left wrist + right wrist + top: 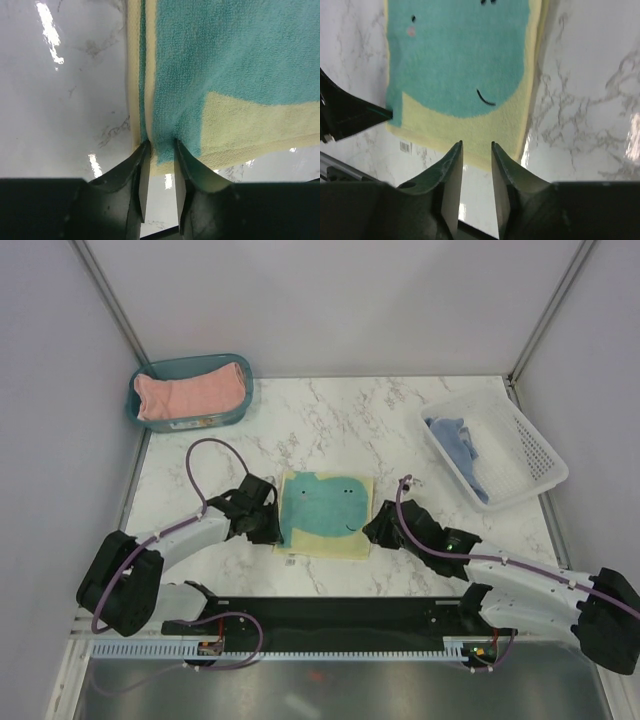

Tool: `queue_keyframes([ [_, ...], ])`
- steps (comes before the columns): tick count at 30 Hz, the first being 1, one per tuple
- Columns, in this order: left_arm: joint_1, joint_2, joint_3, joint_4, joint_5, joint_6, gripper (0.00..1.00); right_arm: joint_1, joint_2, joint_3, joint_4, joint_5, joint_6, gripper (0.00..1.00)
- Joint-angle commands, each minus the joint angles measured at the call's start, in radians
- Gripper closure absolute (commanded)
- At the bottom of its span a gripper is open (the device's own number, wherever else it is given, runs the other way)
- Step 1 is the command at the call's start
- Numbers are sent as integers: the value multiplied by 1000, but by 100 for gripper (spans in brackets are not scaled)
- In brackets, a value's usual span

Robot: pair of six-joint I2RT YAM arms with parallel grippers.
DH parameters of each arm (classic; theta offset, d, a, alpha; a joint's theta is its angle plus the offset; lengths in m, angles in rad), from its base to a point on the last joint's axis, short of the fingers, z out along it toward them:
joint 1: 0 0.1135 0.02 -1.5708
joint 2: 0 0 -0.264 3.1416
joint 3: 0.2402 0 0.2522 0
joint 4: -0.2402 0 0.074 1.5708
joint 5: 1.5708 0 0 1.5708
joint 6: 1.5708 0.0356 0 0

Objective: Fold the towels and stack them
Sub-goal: Fold the towel

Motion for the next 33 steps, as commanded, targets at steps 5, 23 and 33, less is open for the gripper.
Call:
queue_keyframes([
  [5, 31, -10, 123, -97, -44, 103, 56, -214, 167, 275, -8, -64, -346, 45],
  [23, 286, 521, 711, -21, 470, 710, 37, -521, 722, 697, -201, -591, -905, 36],
  [33, 285, 604, 707, 11, 438, 836, 36, -569, 856, 762, -266, -697, -1006, 38],
])
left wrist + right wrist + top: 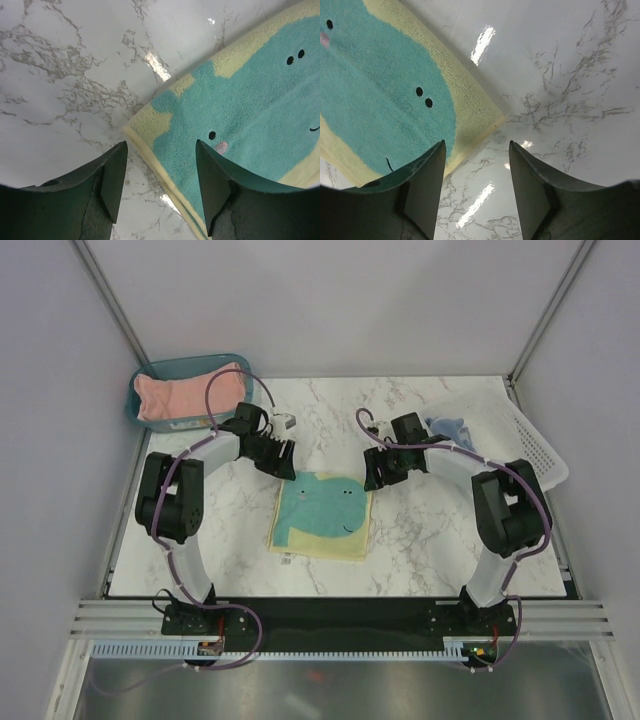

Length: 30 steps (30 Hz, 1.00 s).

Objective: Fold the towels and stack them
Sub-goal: Fold the towel

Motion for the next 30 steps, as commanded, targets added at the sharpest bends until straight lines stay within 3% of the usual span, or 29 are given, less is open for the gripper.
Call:
queue_keyframes([
  [1, -3, 9, 28, 52, -10, 100, 36, -13, 37, 57, -22, -75, -63, 40],
  [9, -3, 32, 47, 86, -33, 148, 45, -27, 91, 99, -25, -99, -87, 42],
  [23, -3, 73, 53, 68, -19, 264, 47, -33, 121, 111, -27, -116, -106, 46],
  [30, -1, 112, 120, -4, 19, 300, 71, -34, 130, 120, -11, -144, -118, 50],
])
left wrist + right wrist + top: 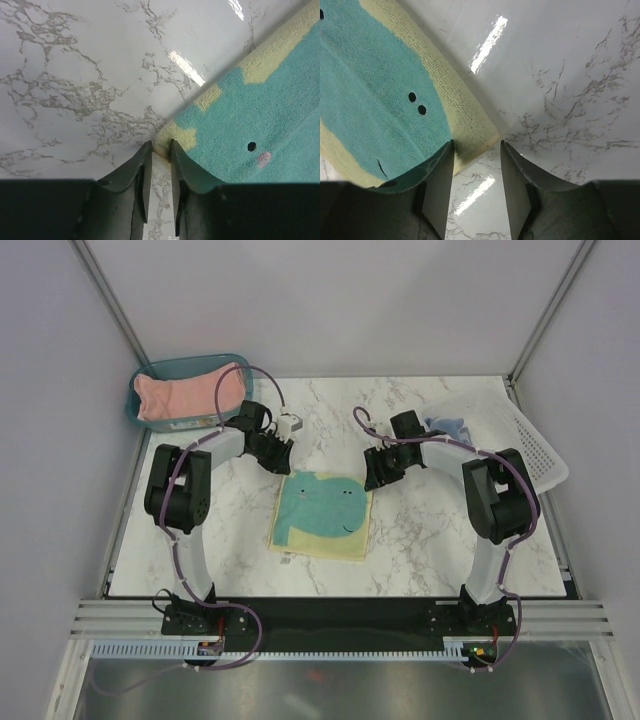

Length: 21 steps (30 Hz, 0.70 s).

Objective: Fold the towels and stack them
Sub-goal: Fold the towel

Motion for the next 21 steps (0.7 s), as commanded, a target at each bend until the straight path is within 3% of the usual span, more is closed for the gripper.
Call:
queue_keyframes([
  [1, -1, 22, 64, -48, 45, 73, 73, -6, 10, 54, 31, -57, -33, 50],
  [2, -1, 24, 81, -56, 53, 74, 83, -6, 13, 59, 34, -66, -35, 51],
  [5, -2, 25, 98, -62, 64, 80, 96, -8, 28, 71, 36, -105, -36, 55],
  [8, -2, 24, 116, -64, 75, 85, 98, -8, 33, 62, 37, -115, -45, 65],
  [11, -2, 27, 133, -67, 84, 76, 98, -11, 36, 65, 37, -94, -36, 85],
  [12, -1, 27, 138, -68, 85, 68, 98, -11, 27, 68, 37, -94, -35, 100],
  [18, -1, -34, 186, -102, 73, 10, 98, -18, -91, 102, 13, 53, 36, 100],
  [21, -4, -129, 199, -108, 101, -41, 98, -18, -232, 110, 37, 142, 94, 100],
])
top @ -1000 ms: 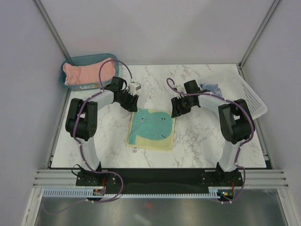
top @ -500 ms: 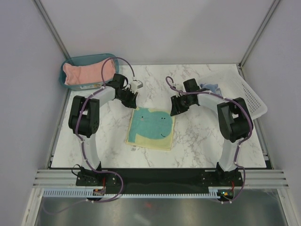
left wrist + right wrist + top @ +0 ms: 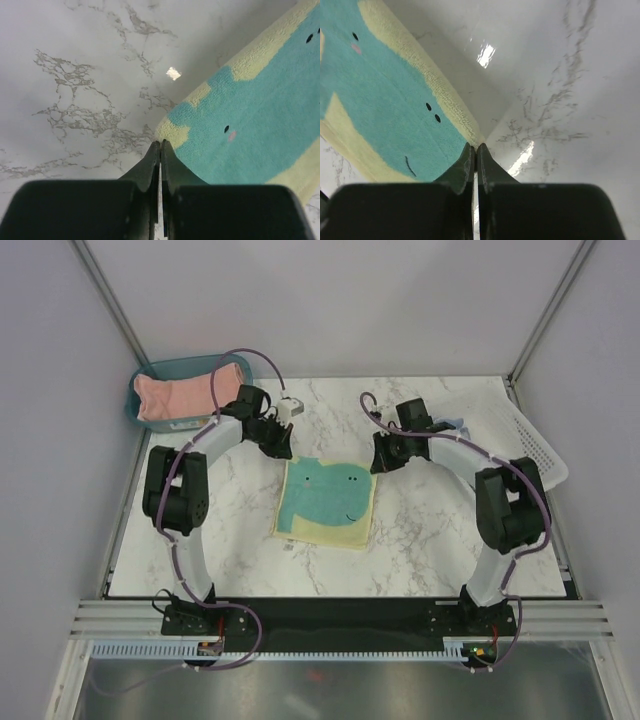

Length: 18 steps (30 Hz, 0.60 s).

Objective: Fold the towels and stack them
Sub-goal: Fold the towel

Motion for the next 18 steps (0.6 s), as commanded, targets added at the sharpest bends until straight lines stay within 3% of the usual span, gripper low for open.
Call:
queue_keyframes([
  [1, -3, -155, 55, -13, 62, -69, 98, -8, -240, 65, 56, 123, 71, 100],
  [10, -51, -497, -66, -17, 111, -141, 98, -7, -616, -70, 72, 194, 172, 100],
  [18, -141, -845, -230, -61, 177, -219, 98, -4, -978, -225, 20, 57, 281, 100],
])
